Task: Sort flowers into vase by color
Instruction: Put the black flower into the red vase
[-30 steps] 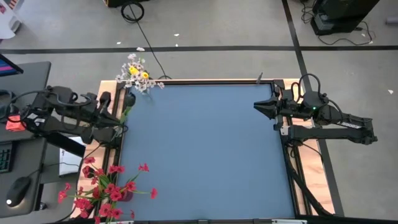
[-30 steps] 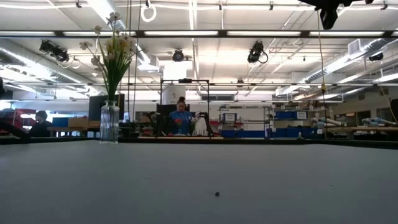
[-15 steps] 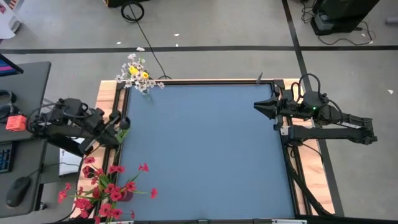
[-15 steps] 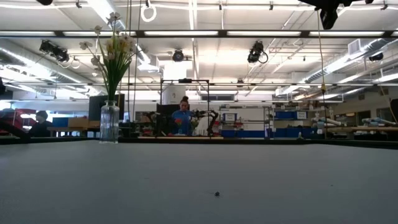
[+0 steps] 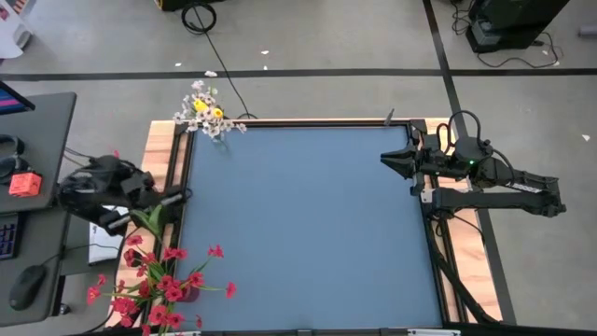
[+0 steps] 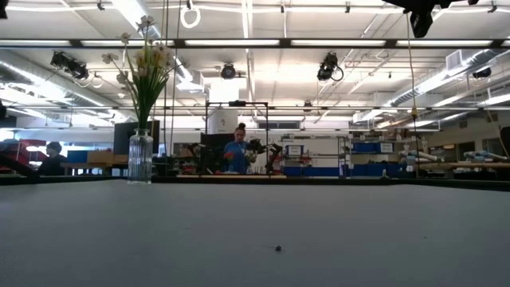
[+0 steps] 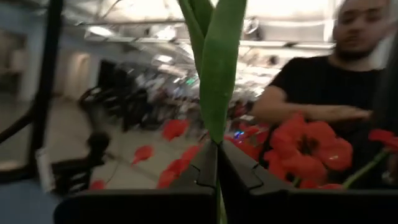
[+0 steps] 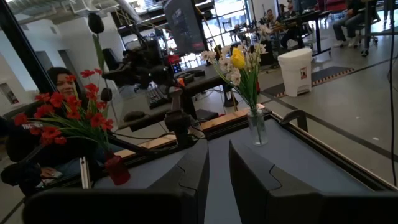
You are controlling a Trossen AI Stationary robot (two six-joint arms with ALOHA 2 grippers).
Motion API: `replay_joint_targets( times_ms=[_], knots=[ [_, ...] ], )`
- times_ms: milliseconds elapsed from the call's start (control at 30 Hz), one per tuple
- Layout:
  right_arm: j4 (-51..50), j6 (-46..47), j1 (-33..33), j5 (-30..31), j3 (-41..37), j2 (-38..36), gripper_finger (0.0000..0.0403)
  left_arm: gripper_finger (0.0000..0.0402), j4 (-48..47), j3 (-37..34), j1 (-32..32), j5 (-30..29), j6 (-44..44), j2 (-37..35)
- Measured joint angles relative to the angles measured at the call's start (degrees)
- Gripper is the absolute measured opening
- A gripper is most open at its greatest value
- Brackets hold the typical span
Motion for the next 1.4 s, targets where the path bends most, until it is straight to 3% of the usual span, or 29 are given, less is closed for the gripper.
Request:
replay_joint_targets(
  times_ms=[233, 500, 700, 867, 1167, 1400],
  knots=[
    [0.01, 0.00, 0.00, 0.00, 0.00, 0.00, 0.0073, 0.0008, 25.81, -12.93, -6.97, -2.93, -6.48, -0.40],
    [0.01, -0.01, 0.01, 0.01, 0.00, 0.00, 0.0073, 0.0008, 40.19, -22.64, -18.83, -4.13, -4.13, -0.37],
    [-0.01, 0.01, 0.01, 0.01, 0.00, 0.00, 0.0073, 0.0008, 41.80, -25.53, -27.54, -10.77, 5.36, -0.36],
    [0.01, 0.01, -0.01, 0.01, 0.00, 0.00, 0.0073, 0.0008, 41.36, -25.53, -30.32, -13.52, 10.67, -0.37],
    [0.01, 0.01, 0.01, 0.01, 0.00, 0.00, 0.0073, 0.0008, 40.03, -24.95, -33.06, -21.83, 12.03, 1.85],
    [0.00, 0.00, -0.01, 0.00, 0.00, 0.00, 0.0073, 0.0008, 39.50, -24.91, -36.80, -22.03, 13.05, 6.01]
  ],
)
